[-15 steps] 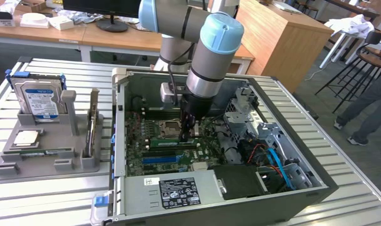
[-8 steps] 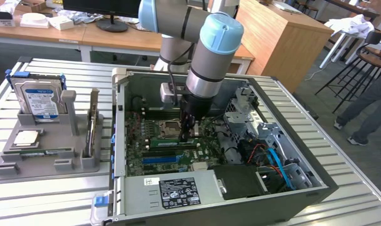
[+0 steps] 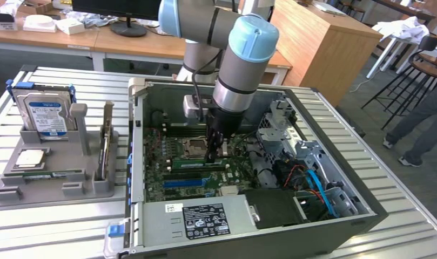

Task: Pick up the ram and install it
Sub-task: 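Insert the ram into the slot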

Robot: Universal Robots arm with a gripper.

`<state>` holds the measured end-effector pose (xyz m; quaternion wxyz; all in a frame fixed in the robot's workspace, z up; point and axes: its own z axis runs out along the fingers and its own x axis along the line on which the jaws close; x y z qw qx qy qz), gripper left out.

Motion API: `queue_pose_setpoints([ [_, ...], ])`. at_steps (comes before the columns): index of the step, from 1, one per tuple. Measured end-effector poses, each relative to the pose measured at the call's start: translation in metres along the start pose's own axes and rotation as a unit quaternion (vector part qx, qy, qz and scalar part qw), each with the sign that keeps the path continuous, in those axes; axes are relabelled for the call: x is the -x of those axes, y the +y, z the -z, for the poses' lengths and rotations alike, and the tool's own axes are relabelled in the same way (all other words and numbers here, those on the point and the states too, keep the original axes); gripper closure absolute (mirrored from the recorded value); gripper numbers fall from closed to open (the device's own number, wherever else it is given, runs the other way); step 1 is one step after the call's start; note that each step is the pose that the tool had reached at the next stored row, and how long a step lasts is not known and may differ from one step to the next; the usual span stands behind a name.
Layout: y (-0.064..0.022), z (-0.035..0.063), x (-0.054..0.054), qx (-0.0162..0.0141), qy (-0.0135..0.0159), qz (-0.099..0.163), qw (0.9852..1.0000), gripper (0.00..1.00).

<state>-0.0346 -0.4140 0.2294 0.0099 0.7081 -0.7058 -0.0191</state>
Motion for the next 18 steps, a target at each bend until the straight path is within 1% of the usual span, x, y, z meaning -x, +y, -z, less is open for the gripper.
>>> queue_pose_setpoints([
  [18,-0.0002,-0.004,0.0,0.0,0.0001,0.0,1.0,0.88],
])
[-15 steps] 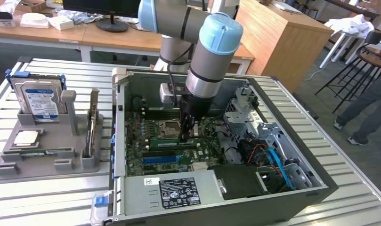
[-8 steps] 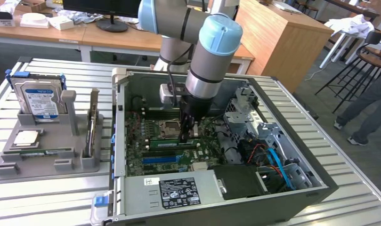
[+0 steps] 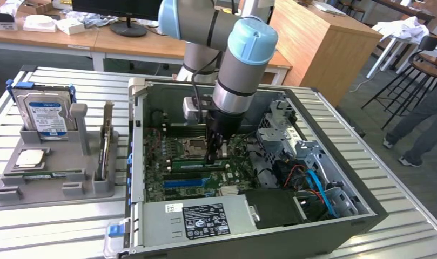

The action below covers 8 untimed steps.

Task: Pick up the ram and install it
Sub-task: 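Insert the ram into the slot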

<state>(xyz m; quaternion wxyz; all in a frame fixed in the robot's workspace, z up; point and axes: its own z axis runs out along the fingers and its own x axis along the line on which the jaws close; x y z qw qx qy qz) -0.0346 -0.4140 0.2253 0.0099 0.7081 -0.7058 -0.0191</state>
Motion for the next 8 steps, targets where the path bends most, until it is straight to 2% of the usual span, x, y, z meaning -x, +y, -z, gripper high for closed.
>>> queue_pose_setpoints([
  [4,0.0,0.0,0.0,0.0,0.0,0.0,1.0,0.87],
  [5,0.0,0.0,0.0,0.0,0.0,0.0,1.0,0.82],
  [6,0.0,0.0,0.0,0.0,0.0,0.0,1.0,0.82],
  [7,0.0,0.0,0.0,0.0,0.0,0.0,1.0,0.75],
  [8,0.0,0.0,0.0,0.0,0.0,0.0,1.0,0.75],
])
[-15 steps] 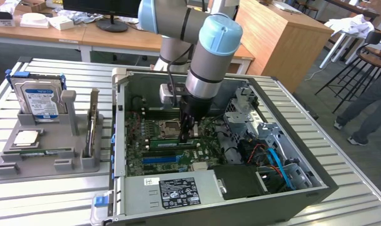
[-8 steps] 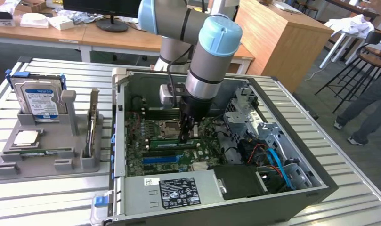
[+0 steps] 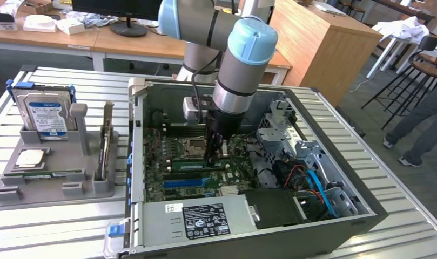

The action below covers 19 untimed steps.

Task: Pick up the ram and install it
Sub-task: 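Insert the ram into the slot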

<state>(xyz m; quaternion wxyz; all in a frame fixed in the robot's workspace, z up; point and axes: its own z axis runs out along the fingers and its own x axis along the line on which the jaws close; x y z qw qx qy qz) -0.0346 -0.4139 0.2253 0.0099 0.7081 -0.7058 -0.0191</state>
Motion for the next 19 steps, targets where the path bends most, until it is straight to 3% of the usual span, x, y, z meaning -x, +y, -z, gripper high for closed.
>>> queue_pose_setpoints([
  [1,0.0,0.0,0.0,0.0,0.0,0.0,1.0,0.69],
  [8,0.0003,0.0074,0.0,0.0,0.0,0.0,1.0,0.69],
  [19,0.0017,0.0427,0.001,0.0,-0.0001,0.0,1.0,0.69],
])
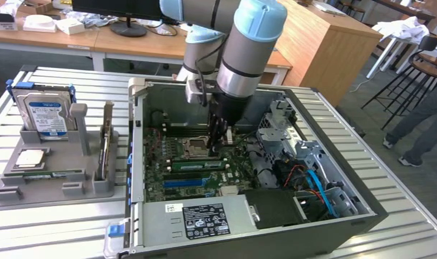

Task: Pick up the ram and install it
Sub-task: 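Insert the ram into the slot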

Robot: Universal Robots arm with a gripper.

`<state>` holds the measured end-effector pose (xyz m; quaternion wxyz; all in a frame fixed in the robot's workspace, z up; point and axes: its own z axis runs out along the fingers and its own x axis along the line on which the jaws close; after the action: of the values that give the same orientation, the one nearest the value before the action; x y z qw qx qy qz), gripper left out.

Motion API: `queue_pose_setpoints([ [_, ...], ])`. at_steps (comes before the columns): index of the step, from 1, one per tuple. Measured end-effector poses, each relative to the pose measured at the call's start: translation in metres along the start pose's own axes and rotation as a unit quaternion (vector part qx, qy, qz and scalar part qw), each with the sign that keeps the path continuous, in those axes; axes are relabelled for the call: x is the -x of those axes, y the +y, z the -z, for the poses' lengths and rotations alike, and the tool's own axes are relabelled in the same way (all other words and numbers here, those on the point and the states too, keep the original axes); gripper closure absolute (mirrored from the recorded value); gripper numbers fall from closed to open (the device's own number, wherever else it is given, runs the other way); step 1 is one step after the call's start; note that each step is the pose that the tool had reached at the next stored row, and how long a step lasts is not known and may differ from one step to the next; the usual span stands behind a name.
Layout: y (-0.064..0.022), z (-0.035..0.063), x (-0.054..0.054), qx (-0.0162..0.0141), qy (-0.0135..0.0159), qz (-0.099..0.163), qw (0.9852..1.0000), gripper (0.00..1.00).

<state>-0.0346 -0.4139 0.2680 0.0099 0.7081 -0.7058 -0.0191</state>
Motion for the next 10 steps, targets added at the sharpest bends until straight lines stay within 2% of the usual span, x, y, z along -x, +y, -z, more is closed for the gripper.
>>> queue_pose_setpoints([
  [10,0.0014,0.0344,0.0,0.0,0.0,0.0,1.0,0.69],
])
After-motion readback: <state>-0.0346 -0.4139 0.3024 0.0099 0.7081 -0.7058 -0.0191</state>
